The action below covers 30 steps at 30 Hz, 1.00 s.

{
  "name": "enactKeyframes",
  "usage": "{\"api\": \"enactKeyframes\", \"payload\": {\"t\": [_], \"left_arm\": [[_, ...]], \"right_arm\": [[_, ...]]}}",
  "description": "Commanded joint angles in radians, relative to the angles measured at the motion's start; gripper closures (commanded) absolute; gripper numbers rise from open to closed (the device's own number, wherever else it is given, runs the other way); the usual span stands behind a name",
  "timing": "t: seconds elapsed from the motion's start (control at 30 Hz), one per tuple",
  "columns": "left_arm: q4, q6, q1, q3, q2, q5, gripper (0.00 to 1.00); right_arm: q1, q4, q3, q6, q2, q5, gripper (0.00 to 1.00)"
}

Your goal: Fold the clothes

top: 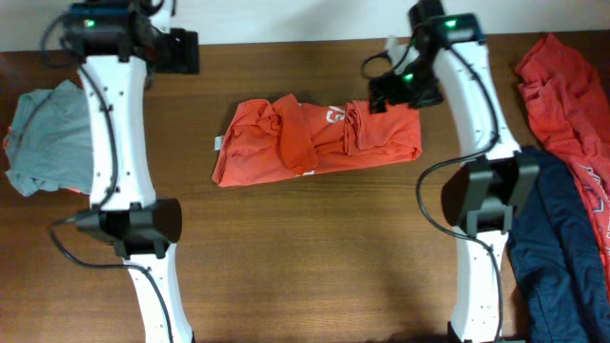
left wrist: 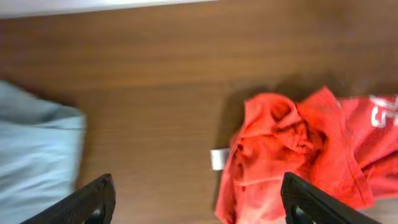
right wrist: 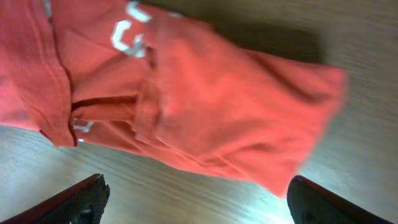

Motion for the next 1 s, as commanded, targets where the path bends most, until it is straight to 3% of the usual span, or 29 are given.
{"api": "enactKeyframes", "payload": {"t": [0.0, 0.3, 0.37, 0.5, 0.97], "left_arm": [[0.058, 0.063, 0.002, -0.193, 0.002, 0.129, 0.15], [0.313, 0.194, 0.003, -0.607, 0.002, 0.324, 0.16], [0.359, 0.233, 0.004, -0.668, 0.002, 0.359, 0.20], [0.401, 0.262, 0.004, -0.734, 0.006, 0.389, 0.31], [0.445, 0.260, 0.017, -0.750, 0.140, 0.385, 0.32]], "right_arm": [[-0.068, -0.047, 0.035, 0.008, -0.044, 0.012, 0.03], [-0.118, -0.078, 0.035, 0.008, -0.044, 0.004, 0.02], [-0.118, -0.078, 0.035, 0.008, -0.044, 0.004, 0.02], [-0.118, -0.078, 0.035, 0.008, -0.044, 0.004, 0.02], [-0.118, -0.083, 0.035, -0.003, -0.044, 0.005, 0.02]]}}
